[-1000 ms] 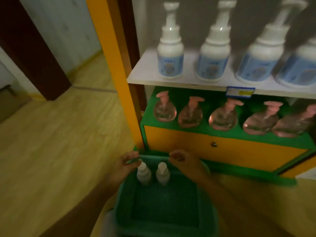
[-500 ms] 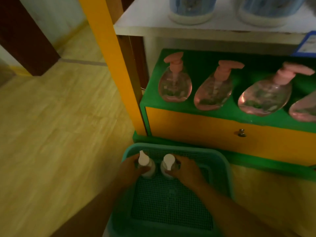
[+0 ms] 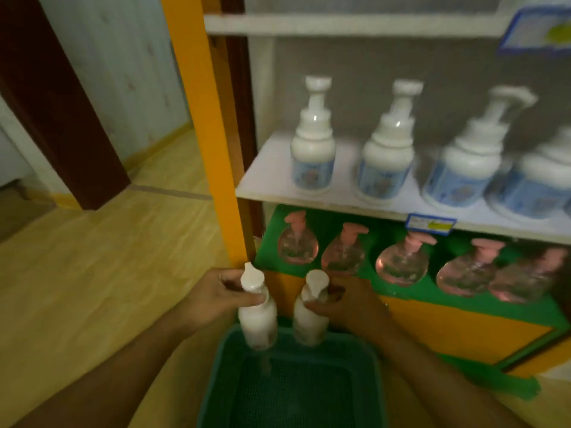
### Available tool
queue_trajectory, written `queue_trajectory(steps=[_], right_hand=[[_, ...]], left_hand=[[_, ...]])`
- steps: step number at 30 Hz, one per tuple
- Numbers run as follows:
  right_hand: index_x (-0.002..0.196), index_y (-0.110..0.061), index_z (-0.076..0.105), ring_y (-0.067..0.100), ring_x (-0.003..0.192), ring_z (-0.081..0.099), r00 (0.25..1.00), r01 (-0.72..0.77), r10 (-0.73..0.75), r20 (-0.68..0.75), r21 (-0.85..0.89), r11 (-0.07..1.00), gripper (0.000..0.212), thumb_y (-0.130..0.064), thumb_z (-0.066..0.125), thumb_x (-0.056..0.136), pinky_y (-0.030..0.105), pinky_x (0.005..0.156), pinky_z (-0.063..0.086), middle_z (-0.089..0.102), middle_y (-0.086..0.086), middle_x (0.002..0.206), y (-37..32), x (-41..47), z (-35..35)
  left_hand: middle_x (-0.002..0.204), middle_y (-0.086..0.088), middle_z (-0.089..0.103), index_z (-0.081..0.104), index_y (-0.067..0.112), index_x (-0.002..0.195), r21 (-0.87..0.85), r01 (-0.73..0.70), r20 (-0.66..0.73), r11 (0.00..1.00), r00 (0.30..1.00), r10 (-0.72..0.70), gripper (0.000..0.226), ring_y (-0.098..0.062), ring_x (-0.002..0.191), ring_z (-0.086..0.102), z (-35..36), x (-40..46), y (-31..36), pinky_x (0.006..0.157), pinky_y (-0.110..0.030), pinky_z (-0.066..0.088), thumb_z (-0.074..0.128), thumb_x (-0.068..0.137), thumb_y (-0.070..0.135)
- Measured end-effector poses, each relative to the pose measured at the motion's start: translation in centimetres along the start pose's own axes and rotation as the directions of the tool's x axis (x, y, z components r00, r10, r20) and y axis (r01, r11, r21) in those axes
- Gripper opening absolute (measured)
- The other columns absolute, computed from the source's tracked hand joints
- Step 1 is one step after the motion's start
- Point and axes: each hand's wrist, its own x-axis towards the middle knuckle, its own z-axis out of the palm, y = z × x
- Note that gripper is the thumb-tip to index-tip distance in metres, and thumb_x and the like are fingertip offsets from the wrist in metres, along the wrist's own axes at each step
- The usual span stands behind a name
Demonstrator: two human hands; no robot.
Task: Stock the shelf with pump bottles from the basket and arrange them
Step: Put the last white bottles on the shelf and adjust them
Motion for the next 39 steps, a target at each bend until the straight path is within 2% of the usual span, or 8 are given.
queue_trajectory(steps=[3, 9, 11, 14, 19, 23, 28, 39], right_hand=[[0.094, -0.038, 0.068, -0.003, 0.084, 0.065, 0.991, 0.11, -0.11, -0.07, -0.014, 0.994, 0.041, -0.06, 0.073, 0.06, 0.024, 0.075, 0.056, 0.071, -0.019, 0.091, -4.7, -0.7, -5.0], [0.094, -0.027, 0.07, 0.004, 0.087, 0.068, 0.958, 0.257, -0.253, -0.137, 0.008, 0.966, 0.046, -0.059, 0.073, 0.061, 0.032, 0.079, 0.058, 0.074, -0.011, 0.094, -12.5, -2.5, -11.6], [0.076, -0.03, 0.067, -0.005, 0.072, 0.064, 0.932, 0.314, -0.319, -0.174, -0.058, 0.948, 0.027, -0.053, 0.075, 0.064, 0.017, 0.067, 0.052, 0.069, -0.021, 0.076, -14.7, -3.0, -13.6], [0.058, -0.03, 0.059, -0.001, 0.052, 0.053, 0.881, 0.383, -0.409, -0.239, -0.151, 0.912, 0.025, -0.044, 0.078, 0.069, 0.018, 0.053, 0.042, 0.059, -0.018, 0.053, -18.9, -3.9, -17.6], [0.07, -0.041, 0.067, -0.008, 0.064, 0.063, 0.772, 0.49, -0.531, -0.35, -0.205, 0.847, 0.014, -0.049, 0.078, 0.065, 0.008, 0.061, 0.047, 0.067, -0.022, 0.064, -27.1, -4.8, -24.5], [0.107, -0.024, 0.071, 0.009, 0.084, 0.069, 0.756, 0.465, -0.491, -0.433, -0.174, 0.868, 0.061, -0.06, 0.073, 0.057, 0.034, 0.075, 0.06, 0.073, -0.006, 0.093, -32.0, -3.4, -28.6], [0.109, -0.022, 0.07, 0.013, 0.085, 0.068, 0.743, 0.403, -0.434, -0.509, -0.177, 0.898, 0.05, -0.049, 0.076, 0.067, 0.037, 0.073, 0.061, 0.072, -0.002, 0.099, -34.4, -0.9, -30.6], [0.118, -0.012, 0.064, 0.025, 0.099, 0.064, 0.805, 0.2, -0.231, -0.546, -0.118, 0.973, 0.049, -0.034, 0.075, 0.076, 0.044, 0.088, 0.055, 0.067, 0.008, 0.113, -32.9, 4.4, -31.5]], left_hand=[[0.097, 0.011, 0.076, 0.073, 0.015, 0.101, 0.006, -0.096, -0.011, 0.995, 0.995, 0.096, 0.029, -0.004, 0.088, 0.071, -1.4, -0.2, 6.7, 0.066, -0.01, 0.052, 0.077, 0.074, 0.009], [0.092, 0.01, 0.077, 0.076, 0.028, 0.092, -0.066, -0.264, -0.059, 0.962, 0.964, 0.26, 0.026, -0.007, 0.084, 0.073, -1.6, -1.4, 16.3, 0.061, -0.011, 0.054, 0.078, 0.068, 0.019], [0.092, 0.009, 0.077, 0.075, 0.027, 0.094, -0.069, -0.323, -0.044, 0.944, 0.946, 0.321, 0.027, -0.009, 0.084, 0.073, -1.2, -1.7, 19.2, 0.062, -0.013, 0.055, 0.077, 0.067, 0.022], [0.091, 0.01, 0.077, 0.076, 0.03, 0.091, -0.065, -0.405, -0.109, 0.912, 0.911, 0.397, 0.024, -0.007, 0.082, 0.073, -1.5, -1.9, 23.8, 0.059, -0.013, 0.054, 0.075, 0.066, 0.033], [0.087, 0.009, 0.077, 0.076, 0.028, 0.091, -0.08, -0.506, -0.233, 0.859, 0.847, 0.477, 0.026, -0.007, 0.078, 0.072, -2.7, -1.9, 30.7, 0.058, -0.012, 0.054, 0.073, 0.067, 0.036], [0.087, 0.016, 0.076, 0.074, 0.038, 0.084, -0.036, -0.512, -0.214, 0.858, 0.843, 0.494, 0.028, 0.001, 0.076, 0.07, -3.6, -2.2, 33.3, 0.051, -0.007, 0.05, 0.072, 0.058, 0.05], [0.089, 0.021, 0.074, 0.073, 0.048, 0.083, 0.002, -0.514, -0.219, 0.858, 0.837, 0.502, 0.026, 0.003, 0.078, 0.069, -5.0, -2.4, 33.0, 0.052, -0.005, 0.048, 0.07, 0.059, 0.055], [0.09, 0.007, 0.075, 0.076, 0.037, 0.084, 0.061, -0.479, -0.251, 0.876, 0.842, 0.478, 0.025, -0.006, 0.079, 0.071, -6.7, -1.2, 29.9, 0.056, -0.014, 0.056, 0.072, 0.063, 0.049]])
